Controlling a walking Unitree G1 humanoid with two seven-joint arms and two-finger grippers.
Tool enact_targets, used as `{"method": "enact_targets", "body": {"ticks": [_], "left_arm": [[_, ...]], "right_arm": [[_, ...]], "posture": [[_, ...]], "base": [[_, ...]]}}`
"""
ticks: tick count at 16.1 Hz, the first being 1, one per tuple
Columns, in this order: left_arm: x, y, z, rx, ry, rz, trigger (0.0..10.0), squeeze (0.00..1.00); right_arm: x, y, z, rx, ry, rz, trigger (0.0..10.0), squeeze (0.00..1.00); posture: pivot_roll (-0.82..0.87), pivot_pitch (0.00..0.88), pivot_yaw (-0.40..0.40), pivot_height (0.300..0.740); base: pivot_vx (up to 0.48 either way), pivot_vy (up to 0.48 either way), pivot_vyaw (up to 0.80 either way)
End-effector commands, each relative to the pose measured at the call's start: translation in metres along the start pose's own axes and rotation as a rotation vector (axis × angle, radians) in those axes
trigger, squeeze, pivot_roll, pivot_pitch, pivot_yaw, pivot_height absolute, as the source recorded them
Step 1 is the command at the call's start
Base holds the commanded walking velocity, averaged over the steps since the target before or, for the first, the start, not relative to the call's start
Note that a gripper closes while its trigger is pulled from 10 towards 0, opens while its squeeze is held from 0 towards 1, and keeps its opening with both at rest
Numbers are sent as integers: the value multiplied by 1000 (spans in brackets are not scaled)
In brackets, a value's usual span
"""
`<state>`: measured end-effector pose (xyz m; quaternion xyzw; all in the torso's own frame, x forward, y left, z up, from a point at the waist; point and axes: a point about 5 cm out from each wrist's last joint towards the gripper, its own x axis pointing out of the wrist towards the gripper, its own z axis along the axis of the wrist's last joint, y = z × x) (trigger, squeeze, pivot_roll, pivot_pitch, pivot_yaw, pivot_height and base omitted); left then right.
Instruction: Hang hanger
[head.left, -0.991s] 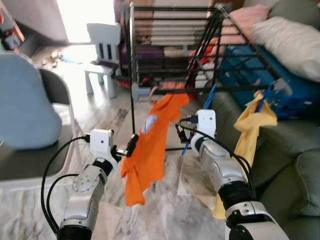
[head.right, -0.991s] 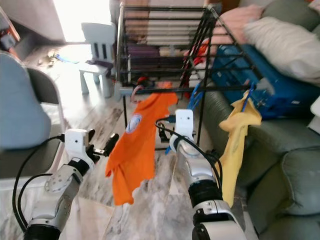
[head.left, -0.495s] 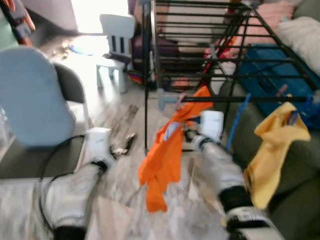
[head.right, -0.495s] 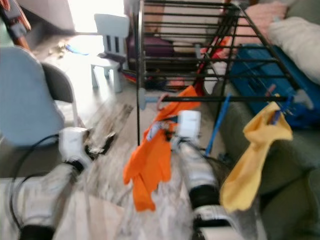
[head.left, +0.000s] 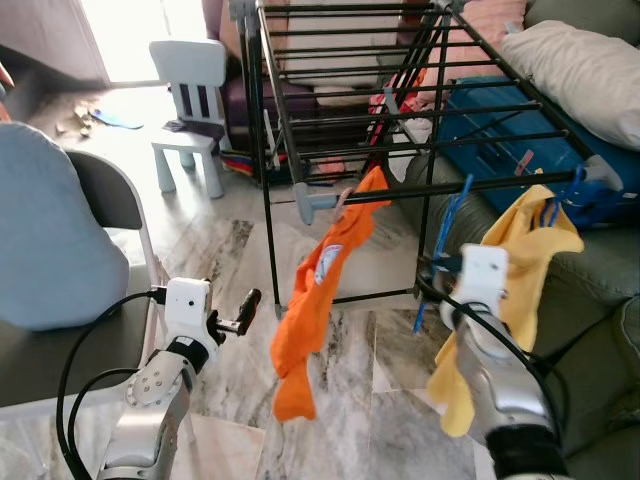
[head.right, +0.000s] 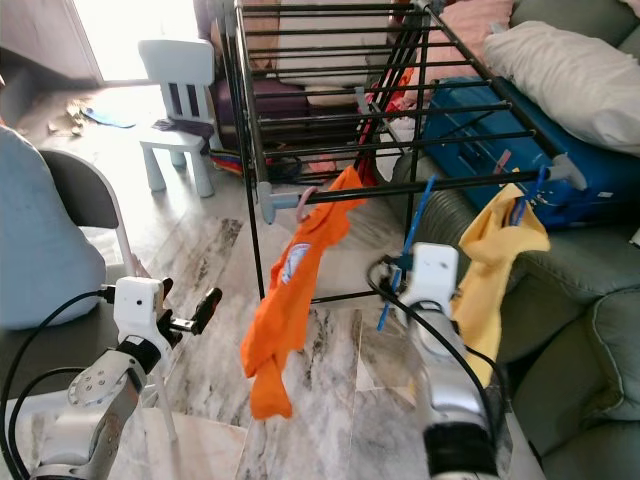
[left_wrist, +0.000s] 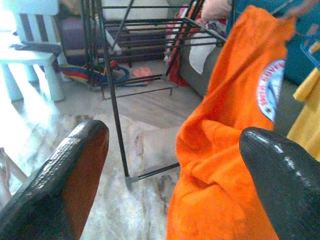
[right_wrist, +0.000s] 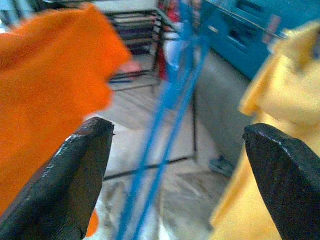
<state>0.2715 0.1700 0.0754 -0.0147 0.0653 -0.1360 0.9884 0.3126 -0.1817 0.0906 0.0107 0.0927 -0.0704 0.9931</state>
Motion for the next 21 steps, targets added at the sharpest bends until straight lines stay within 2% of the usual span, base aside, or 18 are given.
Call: {"method": "enact_targets", "body": {"ticks": [1, 4, 7, 9, 13, 14, 16, 21], "left_arm": [[2, 1, 7, 21, -28, -4, 10000, 0], [5, 5, 6, -12, -37, 17, 10000, 0], [4, -6, 0, -20, -30, -4, 10000, 0], [1, -9, -8, -17, -16, 6, 10000, 0], [2, -5, -5, 23, -17, 10, 10000, 0], [4, -3, -3, 33, -17, 7, 10000, 0], [7, -1, -1, 43, -21, 2, 10000, 0], [13, 0, 3, 45, -41, 12, 10000, 0]], "right_arm": [[-2, -7, 7, 6, -12, -42, 10000, 0], [-2, -1, 8, -11, 8, -17, 10000, 0], [-2, 3, 6, -29, 19, 22, 10000, 0], [3, 5, 8, -19, 19, 22, 10000, 0], [11, 5, 7, 36, 29, -13, 10000, 0], [12, 6, 8, 46, 22, -20, 10000, 0], [13, 7, 8, 52, 18, -22, 10000, 0], [16, 21, 4, 49, 41, 29, 10000, 0]], "posture": [[-76, 0, 48, 740], [-101, 0, 34, 740], [-103, 0, 7, 740], [-99, 0, 8, 740], [-76, 0, 26, 740], [-73, 0, 62, 740], [-79, 0, 68, 740], [-97, 0, 63, 740]], "base": [[0, 0, 0], [0, 0, 0], [0, 0, 0], [0, 0, 0], [0, 0, 0], [0, 0, 0], [0, 0, 0], [0, 0, 0]]}}
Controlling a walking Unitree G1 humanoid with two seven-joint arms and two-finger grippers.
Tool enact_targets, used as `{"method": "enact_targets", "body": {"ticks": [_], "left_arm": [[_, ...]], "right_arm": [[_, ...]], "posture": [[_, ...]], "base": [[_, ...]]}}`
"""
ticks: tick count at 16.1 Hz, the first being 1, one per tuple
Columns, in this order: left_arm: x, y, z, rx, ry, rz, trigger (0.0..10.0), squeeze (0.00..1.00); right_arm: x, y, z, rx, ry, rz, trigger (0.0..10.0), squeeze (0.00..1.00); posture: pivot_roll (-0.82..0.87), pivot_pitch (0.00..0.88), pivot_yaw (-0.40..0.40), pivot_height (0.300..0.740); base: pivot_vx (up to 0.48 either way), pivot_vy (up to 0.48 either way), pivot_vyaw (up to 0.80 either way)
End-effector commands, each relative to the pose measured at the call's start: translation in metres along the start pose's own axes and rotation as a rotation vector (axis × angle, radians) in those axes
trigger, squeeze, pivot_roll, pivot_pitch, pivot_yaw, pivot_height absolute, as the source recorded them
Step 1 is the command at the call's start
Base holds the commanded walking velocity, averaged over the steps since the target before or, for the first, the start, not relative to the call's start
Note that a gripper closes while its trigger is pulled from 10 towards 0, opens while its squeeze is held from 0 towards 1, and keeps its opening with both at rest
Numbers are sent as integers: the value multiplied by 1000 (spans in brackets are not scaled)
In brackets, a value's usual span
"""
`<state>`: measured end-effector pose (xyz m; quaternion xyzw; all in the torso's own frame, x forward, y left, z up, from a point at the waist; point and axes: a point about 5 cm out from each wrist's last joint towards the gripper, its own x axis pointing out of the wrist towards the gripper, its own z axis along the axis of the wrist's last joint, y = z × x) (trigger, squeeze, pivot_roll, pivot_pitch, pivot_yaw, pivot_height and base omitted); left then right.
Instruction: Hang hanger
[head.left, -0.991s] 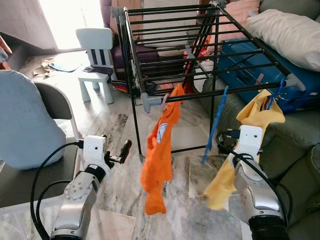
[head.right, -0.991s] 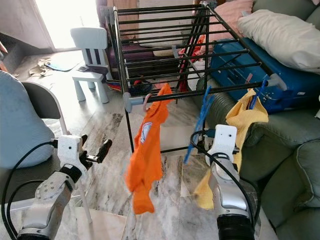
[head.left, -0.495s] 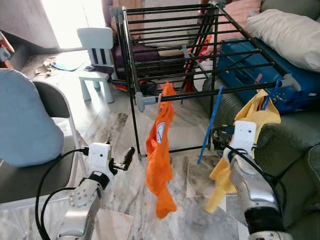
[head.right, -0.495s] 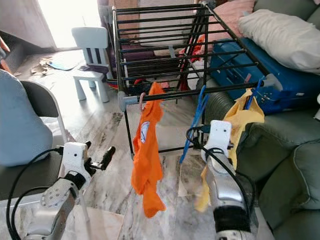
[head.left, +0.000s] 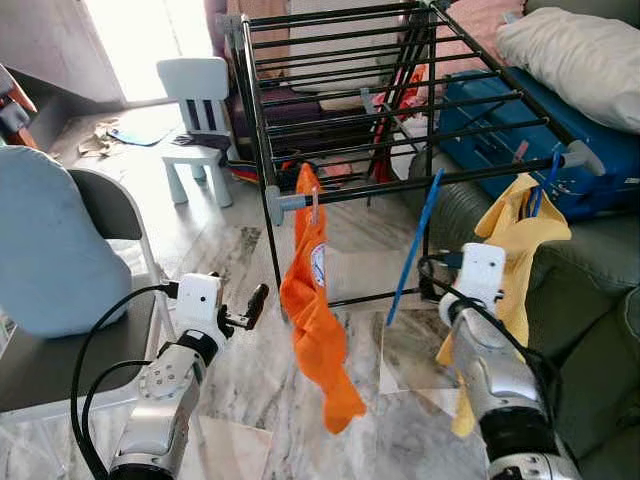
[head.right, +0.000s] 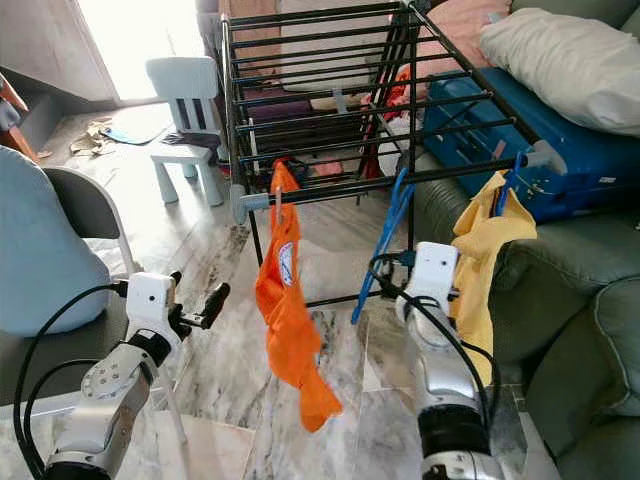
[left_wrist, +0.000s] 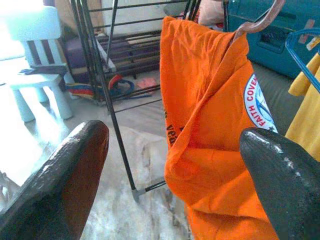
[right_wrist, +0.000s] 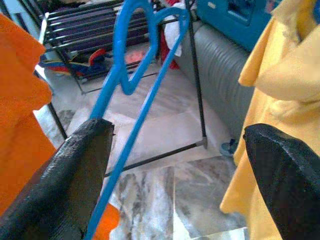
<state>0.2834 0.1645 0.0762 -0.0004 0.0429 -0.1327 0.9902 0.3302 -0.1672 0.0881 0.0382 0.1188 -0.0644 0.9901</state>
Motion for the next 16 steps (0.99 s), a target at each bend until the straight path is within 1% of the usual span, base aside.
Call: {"method": "enact_targets", "body": {"ticks": [1, 3, 6, 7, 10, 11, 12, 14, 16], "left_arm": [[2, 2, 1, -1, -4, 9, 10000, 0], [3, 1, 1, -7, -7, 8, 10000, 0], [3, -3, -1, -23, -12, 12, 10000, 0], [3, -4, -2, -29, -15, 15, 10000, 0], [4, -5, -2, -33, -17, 16, 10000, 0], [4, -5, -2, -34, -16, 16, 10000, 0], [5, -6, -3, -37, -10, 14, 10000, 0], [6, -8, -4, -38, -4, 13, 10000, 0], [7, -8, -4, -40, -5, 14, 10000, 0]], "right_arm": [[6, 18, 6, -6, 1, 70, 10000, 0], [10, 32, 12, -11, 0, 125, 10000, 0], [17, 61, 25, -40, -14, 214, 10000, 0], [19, 64, 25, -52, -7, 206, 10000, 0], [20, 60, 16, -47, 43, 185, 10000, 0], [21, 57, 11, -48, 71, 176, 10000, 0], [21, 52, 2, -30, 128, 162, 10000, 0], [23, 45, 0, -47, 138, 129, 10000, 0], [24, 42, 1, -58, 131, 106, 10000, 0]], "posture": [[-97, 0, 56, 740], [-94, 0, 47, 740], [-86, 0, 26, 740], [-85, 0, 24, 740], [-88, 0, 24, 740], [-90, 0, 25, 740], [-92, 0, 25, 740], [-96, 0, 24, 740], [-97, 0, 22, 740]], "base": [[0, 0, 0], [120, 0, 0], [265, 0, 0], [289, 0, 0], [287, 240, 0], [262, 0, 0], [0, 0, 0], [0, 0, 0], [0, 0, 0]]}}
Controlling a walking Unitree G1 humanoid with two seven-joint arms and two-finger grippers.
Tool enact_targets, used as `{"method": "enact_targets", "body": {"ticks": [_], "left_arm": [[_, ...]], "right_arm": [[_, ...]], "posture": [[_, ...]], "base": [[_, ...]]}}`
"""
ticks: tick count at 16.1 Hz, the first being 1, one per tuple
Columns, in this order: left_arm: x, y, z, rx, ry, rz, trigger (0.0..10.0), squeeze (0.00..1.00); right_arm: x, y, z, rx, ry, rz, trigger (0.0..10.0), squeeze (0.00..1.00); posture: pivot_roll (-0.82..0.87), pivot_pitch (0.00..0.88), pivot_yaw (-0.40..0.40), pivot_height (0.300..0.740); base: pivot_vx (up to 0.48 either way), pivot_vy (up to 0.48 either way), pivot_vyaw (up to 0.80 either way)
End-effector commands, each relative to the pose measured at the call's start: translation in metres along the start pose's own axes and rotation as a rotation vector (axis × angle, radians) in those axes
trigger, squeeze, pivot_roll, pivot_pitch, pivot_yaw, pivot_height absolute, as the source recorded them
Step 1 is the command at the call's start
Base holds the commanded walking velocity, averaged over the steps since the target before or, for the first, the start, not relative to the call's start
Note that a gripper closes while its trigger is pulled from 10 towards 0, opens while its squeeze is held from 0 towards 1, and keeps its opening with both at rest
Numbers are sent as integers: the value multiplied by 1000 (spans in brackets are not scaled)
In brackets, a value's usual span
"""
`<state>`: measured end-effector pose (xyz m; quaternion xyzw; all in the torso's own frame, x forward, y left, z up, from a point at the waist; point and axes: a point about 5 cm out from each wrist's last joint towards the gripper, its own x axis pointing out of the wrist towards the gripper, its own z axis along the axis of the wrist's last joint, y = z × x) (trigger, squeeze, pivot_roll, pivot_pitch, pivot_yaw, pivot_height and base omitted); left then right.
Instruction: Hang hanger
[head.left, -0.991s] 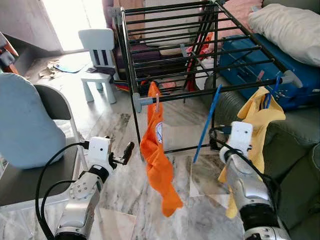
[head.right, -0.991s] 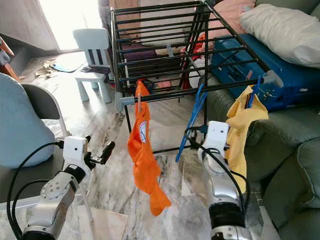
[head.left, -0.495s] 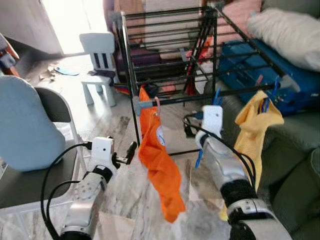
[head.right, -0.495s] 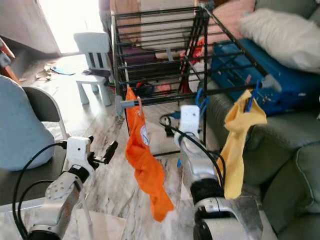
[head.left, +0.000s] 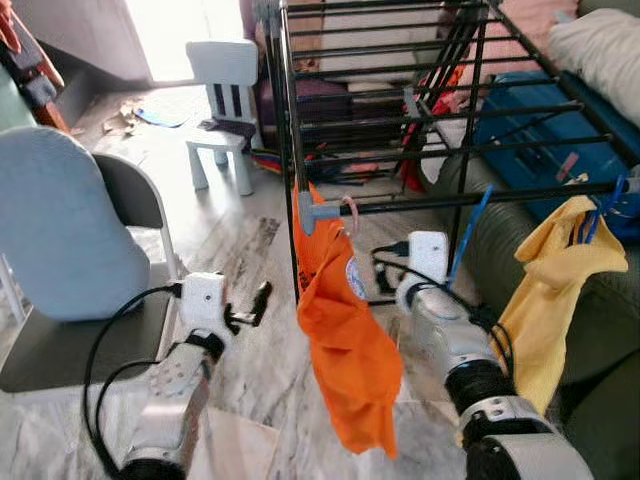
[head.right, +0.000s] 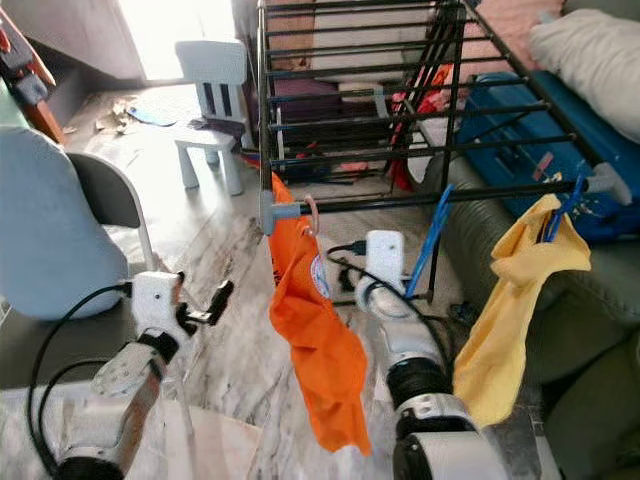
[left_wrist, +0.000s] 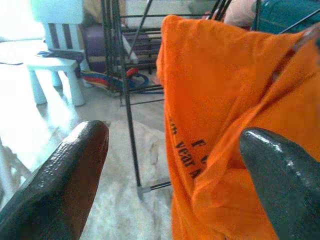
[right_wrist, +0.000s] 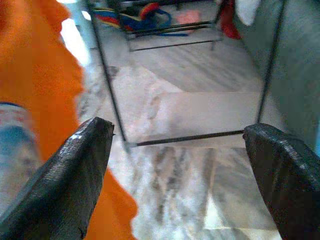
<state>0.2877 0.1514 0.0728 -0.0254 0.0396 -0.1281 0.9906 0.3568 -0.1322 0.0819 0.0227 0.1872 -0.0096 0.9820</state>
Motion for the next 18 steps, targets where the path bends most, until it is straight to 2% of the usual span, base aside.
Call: {"method": "enact_targets", "body": {"ticks": [1, 4, 6, 9, 12, 15, 18], "left_arm": [[-1, 3, -2, 7, 8, 7, 10000, 0], [-2, 1, -3, 5, 9, 8, 10000, 0], [-1, 1, -4, 3, 11, 14, 10000, 0], [-1, 1, -4, 1, 11, 13, 10000, 0], [0, 1, -5, 1, 15, 10, 10000, 0], [-1, 0, -6, -4, 18, 11, 10000, 0], [-2, -1, -8, -8, 25, 8, 10000, 0]], "right_arm": [[2, 1, 5, -15, -14, -17, 10000, 0], [2, 2, 8, -33, -38, -6, 10000, 0], [1, 10, 16, -77, -98, 32, 10000, 0], [0, 2, 24, -118, -172, -18, 10000, 0], [-2, -21, 35, -157, -233, -95, 10000, 0], [-2, -41, 34, -182, -224, -111, 10000, 0], [-4, -73, 33, -268, -198, -119, 10000, 0]], "posture": [[-95, 0, 19, 740], [-95, 0, 16, 740], [-97, 0, 15, 740], [-99, 0, 16, 740], [-99, 0, 15, 740], [-101, 0, 14, 740], [-104, 0, 16, 740]], "base": [[0, 0, 0], [0, 0, 0], [0, 0, 0], [0, 0, 0], [0, 0, 0], [0, 0, 0], [0, 0, 0]]}}
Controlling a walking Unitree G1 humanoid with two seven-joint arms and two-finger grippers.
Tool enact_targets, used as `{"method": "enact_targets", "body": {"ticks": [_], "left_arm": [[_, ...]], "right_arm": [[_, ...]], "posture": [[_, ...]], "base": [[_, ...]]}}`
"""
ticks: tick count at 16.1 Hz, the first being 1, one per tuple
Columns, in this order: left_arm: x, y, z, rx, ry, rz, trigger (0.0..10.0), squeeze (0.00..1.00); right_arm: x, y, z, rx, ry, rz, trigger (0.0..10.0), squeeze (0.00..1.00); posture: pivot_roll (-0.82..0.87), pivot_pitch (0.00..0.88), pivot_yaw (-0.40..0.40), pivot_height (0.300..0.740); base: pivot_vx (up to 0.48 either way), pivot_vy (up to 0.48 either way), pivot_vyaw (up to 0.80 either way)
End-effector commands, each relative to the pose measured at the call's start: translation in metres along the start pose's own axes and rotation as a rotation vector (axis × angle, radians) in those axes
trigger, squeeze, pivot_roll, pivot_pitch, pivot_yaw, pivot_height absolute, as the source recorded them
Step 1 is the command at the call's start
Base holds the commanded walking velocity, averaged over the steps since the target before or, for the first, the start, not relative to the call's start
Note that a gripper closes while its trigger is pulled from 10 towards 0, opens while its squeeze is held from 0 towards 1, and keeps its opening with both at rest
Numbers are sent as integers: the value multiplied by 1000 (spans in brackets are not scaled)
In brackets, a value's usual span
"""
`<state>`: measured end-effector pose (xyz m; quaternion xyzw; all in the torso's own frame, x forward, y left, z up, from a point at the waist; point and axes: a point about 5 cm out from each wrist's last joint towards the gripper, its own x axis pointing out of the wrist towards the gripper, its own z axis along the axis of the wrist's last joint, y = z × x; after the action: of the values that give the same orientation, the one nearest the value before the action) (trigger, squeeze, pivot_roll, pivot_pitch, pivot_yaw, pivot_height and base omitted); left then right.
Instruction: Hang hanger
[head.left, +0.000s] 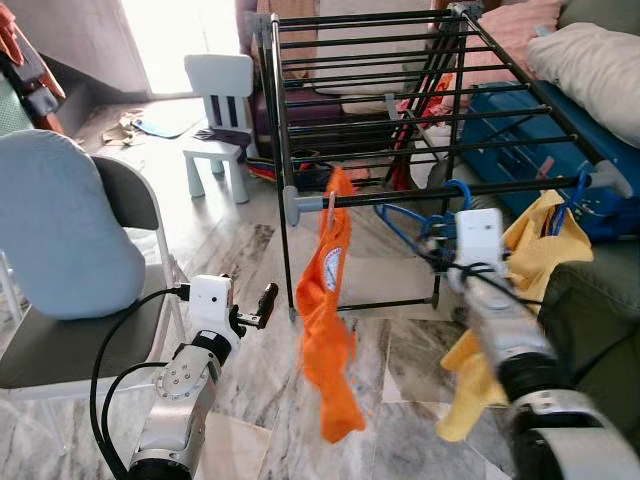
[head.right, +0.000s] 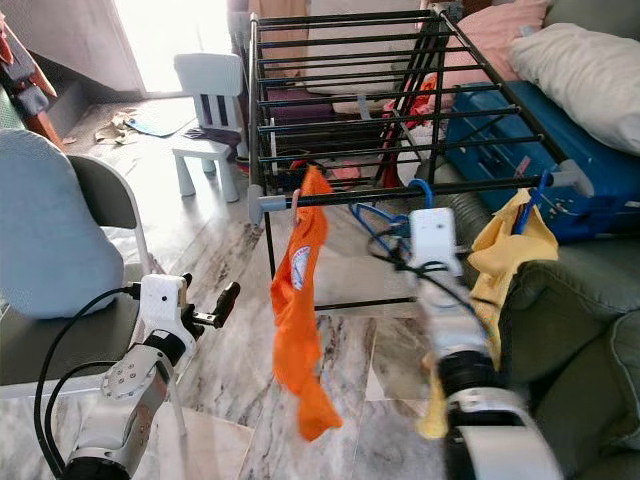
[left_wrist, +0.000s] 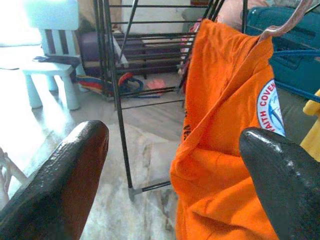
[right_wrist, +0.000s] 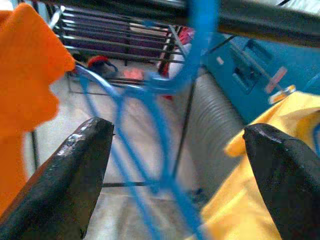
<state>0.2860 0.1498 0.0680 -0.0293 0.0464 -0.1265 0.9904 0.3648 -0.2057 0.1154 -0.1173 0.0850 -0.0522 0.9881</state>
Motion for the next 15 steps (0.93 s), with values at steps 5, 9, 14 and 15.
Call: {"method": "enact_targets", "body": {"ticks": [5, 9, 14, 15], "left_arm": [[-2, 0, -4, 2, 21, 3, 10000, 0], [-3, 0, -7, 6, 36, 3, 10000, 0], [-4, 1, -9, 9, 46, 7, 10000, 0], [-4, 1, -9, 9, 47, 7, 10000, 0]], "right_arm": [[-2, -15, -21, -54, 109, 111, 10000, 0], [-1, -12, -31, 17, 179, 152, 4196, 0], [0, -6, -33, -6, 194, 165, 39, 0], [0, -5, -34, -4, 199, 166, 314, 0]], "posture": [[-102, 0, 18, 740], [-95, 0, 17, 740], [-91, 0, 17, 740], [-91, 0, 16, 740]], "base": [[0, 0, 0], [0, 0, 0], [0, 0, 0], [0, 0, 0]]}}
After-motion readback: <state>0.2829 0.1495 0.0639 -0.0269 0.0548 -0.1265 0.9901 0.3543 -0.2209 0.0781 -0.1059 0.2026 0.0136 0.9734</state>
